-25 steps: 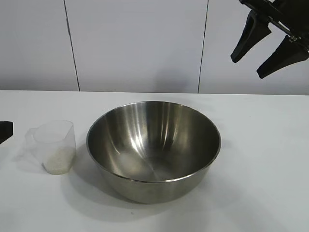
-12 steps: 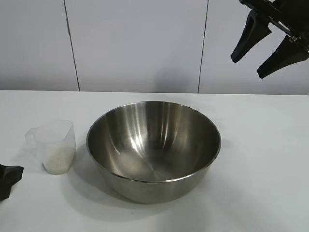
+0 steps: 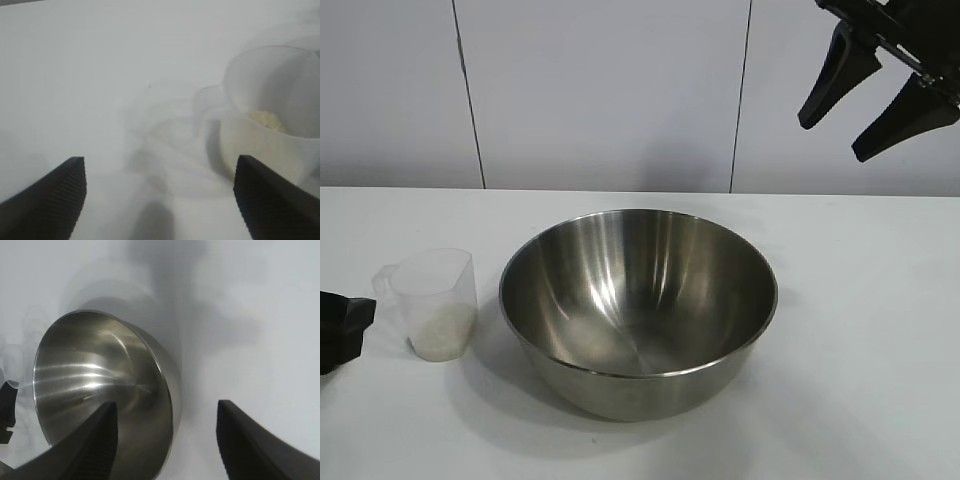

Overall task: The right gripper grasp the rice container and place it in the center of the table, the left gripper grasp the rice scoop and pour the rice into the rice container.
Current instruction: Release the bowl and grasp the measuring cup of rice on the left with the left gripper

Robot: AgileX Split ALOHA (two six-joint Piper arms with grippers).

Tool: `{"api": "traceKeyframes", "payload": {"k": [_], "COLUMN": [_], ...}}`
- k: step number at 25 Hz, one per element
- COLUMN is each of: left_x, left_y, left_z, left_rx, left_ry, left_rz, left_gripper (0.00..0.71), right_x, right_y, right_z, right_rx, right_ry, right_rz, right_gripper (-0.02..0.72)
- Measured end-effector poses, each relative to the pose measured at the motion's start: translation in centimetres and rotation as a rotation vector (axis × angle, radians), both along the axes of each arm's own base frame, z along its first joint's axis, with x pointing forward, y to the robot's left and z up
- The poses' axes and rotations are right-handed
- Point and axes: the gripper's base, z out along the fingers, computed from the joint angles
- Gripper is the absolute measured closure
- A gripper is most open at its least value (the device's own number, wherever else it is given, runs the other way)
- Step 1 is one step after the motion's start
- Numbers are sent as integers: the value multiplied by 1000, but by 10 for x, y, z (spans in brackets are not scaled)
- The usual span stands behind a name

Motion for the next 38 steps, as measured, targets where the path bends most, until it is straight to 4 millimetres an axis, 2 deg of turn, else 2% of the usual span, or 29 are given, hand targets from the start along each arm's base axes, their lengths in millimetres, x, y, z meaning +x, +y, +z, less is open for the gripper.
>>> {"api": "traceKeyframes", "payload": {"k": [7,14,22,28,38], "left_x": [-3,-2,12,29,37], "left_y": [-1,-1,-6,-10,9], "left_z": [-17,-19,-30,-26,-25], "left_rx": [7,45,56,47,25], "left_ry": [77,77,82,24,15], "left_rz": [-28,-47,-52,-53,-4], "left_gripper": [123,123,123,123,139], "right_x": [0,0,0,0,0], "right_y": [0,0,0,0,0], "right_z": [0,0,0,0,0], "right_rx": [0,1,4,4,4], "right_ry": [0,0,-1,-1,-4], "right_rz": [0,0,-2,-1,-4], "right_gripper": [302,302,302,302,302]}}
